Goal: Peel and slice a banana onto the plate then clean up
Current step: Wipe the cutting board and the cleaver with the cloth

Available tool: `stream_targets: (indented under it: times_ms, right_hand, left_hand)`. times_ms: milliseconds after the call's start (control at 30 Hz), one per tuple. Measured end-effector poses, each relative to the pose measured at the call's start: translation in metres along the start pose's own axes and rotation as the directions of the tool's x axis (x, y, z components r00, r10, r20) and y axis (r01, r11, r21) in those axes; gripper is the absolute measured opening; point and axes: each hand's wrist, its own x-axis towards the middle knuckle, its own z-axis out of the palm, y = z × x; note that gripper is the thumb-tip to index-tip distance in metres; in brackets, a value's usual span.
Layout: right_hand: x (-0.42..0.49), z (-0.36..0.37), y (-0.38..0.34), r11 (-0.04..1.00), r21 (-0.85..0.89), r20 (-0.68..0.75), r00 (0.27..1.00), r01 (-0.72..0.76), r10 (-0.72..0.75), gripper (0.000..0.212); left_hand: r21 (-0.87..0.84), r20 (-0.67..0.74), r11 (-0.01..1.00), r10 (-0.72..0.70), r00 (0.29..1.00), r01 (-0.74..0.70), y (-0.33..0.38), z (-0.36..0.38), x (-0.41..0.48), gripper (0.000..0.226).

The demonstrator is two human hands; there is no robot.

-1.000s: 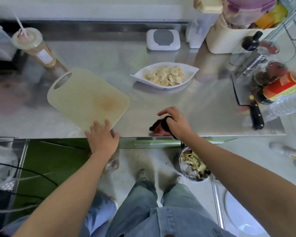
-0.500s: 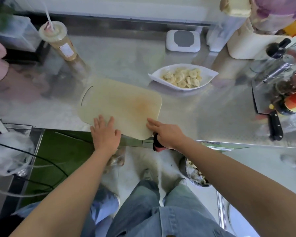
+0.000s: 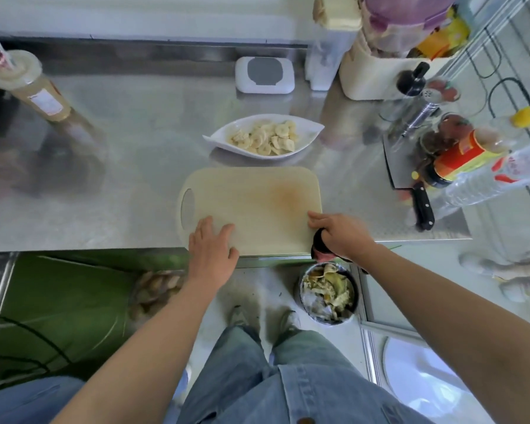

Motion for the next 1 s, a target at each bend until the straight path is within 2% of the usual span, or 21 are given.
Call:
stream_targets:
  times_ms: [200,333,400,467,533,567,600,667,700,767,833,867,933,1000]
  right_hand:
    - [-0.007,-0.01,0.041,0.994,-0.015,-0.032,0.994,-0.104,0.104,0.047]
    - [-0.003,-0.016,0.052,0.988,-0.046,0.014,0.989,-0.148,0.149,0.049]
    - [-0.002,-0.019,0.055,0.983,0.046,-0.002,0.984,-0.176,0.176,0.046]
    - [0.001,-0.023,0.053,0.928,0.312,-0.062,0.97,-0.205,0.236,0.037]
    - [0.001,-0.032,0.041,0.762,0.622,-0.09,0.951,-0.178,0.296,0.027]
    - [0.0,-0.038,0.033,0.635,0.757,-0.074,0.945,-0.154,0.318,0.023]
    - [-0.001,-0.041,0.027,0.485,0.862,-0.028,0.942,-0.147,0.335,0.022]
    - [-0.006,-0.043,0.015,0.176,0.959,0.167,0.943,-0.223,0.287,0.026]
    - [-0.01,-0.043,0.011,0.065,0.957,0.261,0.936,-0.283,0.238,0.031]
    - [-0.019,-0.039,0.008,-0.03,0.937,0.346,0.914,-0.347,0.211,0.031]
    - [-0.031,-0.039,0.008,-0.031,0.929,0.368,0.911,-0.369,0.188,0.035]
    - [-0.035,-0.039,0.011,-0.011,0.929,0.367,0.92,-0.369,0.138,0.043]
    - [-0.045,-0.038,0.02,0.125,0.928,0.349,0.937,-0.35,0.029,0.06]
    - [-0.057,-0.034,0.029,0.266,0.906,0.342,0.94,-0.329,-0.003,0.053]
  left_hand:
    - [-0.049,0.114,0.996,0.085,0.99,-0.08,0.037,-0.003,0.017,0.055]
    - [-0.073,0.19,0.994,0.099,0.977,-0.087,0.051,-0.01,0.022,0.054]
    - [-0.077,0.188,0.994,0.085,0.978,-0.072,0.054,-0.012,0.023,0.05]
    - [-0.103,0.114,0.993,0.071,0.991,-0.059,0.056,-0.014,0.025,0.042]
    - [-0.269,0.009,0.962,0.049,0.999,-0.045,0.06,-0.019,0.028,0.032]
    - [-0.43,0.008,0.903,0.011,1.0,-0.007,0.065,-0.024,0.029,0.028]
    - [-0.612,0.062,0.789,-0.026,0.998,0.059,0.072,-0.03,0.029,0.024]
    - [-0.859,0.284,0.451,0.022,0.959,0.244,0.091,-0.044,0.027,0.024]
    - [-0.881,0.368,0.356,0.095,0.925,0.313,0.1,-0.048,0.026,0.029]
    - [-0.888,0.425,0.286,0.208,0.881,0.361,0.116,-0.051,0.021,0.034]
    - [-0.907,0.403,0.217,0.188,0.896,0.362,0.131,-0.05,0.017,0.026]
    - [-0.913,0.387,0.201,0.152,0.91,0.354,0.137,-0.05,0.016,0.02]
    - [-0.908,0.365,0.266,0.122,0.923,0.324,0.144,-0.049,0.012,0.013]
    - [-0.898,0.341,0.346,0.159,0.927,0.271,0.148,-0.046,0.007,0.017]
